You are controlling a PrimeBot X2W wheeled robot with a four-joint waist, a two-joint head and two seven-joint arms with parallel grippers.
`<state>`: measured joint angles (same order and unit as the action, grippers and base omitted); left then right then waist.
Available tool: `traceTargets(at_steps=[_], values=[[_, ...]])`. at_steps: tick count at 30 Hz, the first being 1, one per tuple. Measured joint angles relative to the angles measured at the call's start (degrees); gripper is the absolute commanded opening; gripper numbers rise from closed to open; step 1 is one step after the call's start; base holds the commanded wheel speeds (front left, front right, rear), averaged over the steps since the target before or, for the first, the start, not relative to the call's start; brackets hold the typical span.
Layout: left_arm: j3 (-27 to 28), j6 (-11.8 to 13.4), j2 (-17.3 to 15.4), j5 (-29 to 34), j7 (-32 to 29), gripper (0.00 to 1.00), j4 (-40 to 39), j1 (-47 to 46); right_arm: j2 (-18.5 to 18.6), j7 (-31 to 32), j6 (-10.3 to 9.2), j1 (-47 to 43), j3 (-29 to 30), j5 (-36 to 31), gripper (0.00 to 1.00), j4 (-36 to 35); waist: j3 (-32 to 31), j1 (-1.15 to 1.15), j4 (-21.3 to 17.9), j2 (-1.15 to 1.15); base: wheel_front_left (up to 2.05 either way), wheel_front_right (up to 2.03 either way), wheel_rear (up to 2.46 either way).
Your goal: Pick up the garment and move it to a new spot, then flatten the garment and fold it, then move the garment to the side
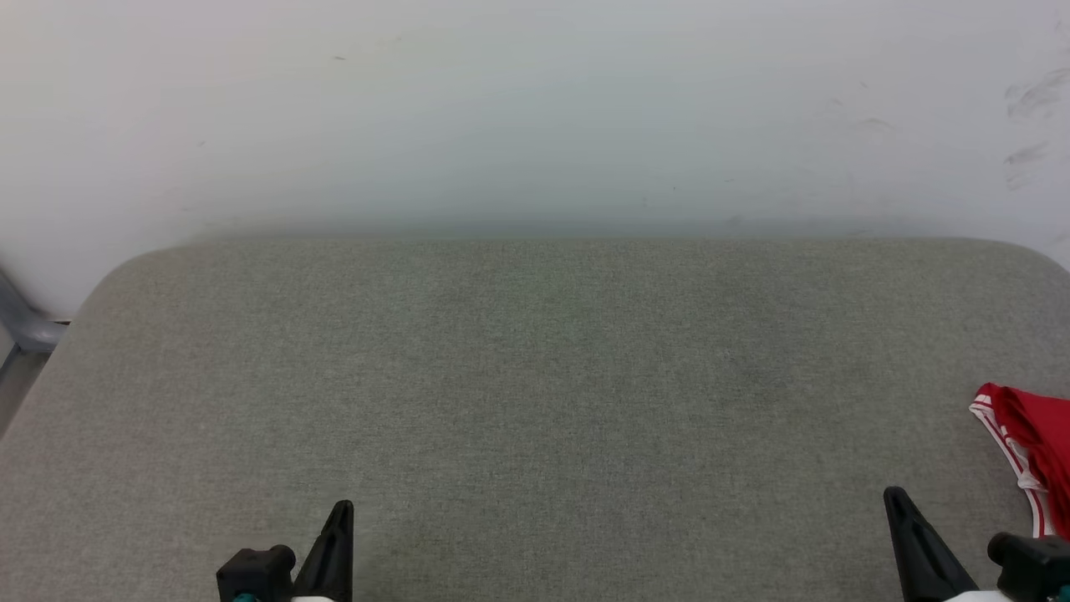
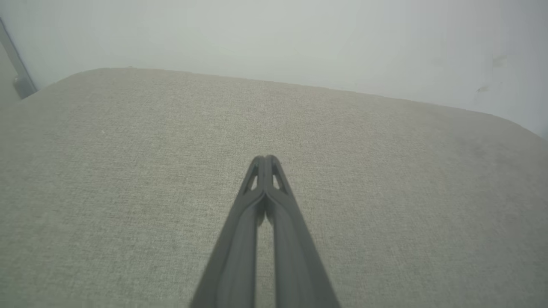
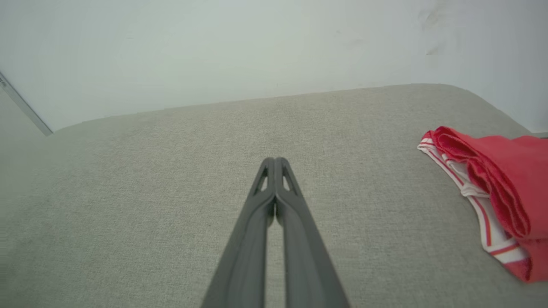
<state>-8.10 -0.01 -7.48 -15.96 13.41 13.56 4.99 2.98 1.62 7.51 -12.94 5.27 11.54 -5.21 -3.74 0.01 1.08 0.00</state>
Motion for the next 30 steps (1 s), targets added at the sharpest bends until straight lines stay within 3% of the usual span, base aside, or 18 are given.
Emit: traceTargets(at_steps=[30], values=[[5.2, -2.5, 1.7, -27.9, -7.2, 0.00, 0.1, -3.5, 0.0, 1.7, 0.00, 6.4, 0.3, 29.5, 0.00, 7.1, 1.0, 0.00, -0.3, 0.00, 0.00, 0.00, 0.00]])
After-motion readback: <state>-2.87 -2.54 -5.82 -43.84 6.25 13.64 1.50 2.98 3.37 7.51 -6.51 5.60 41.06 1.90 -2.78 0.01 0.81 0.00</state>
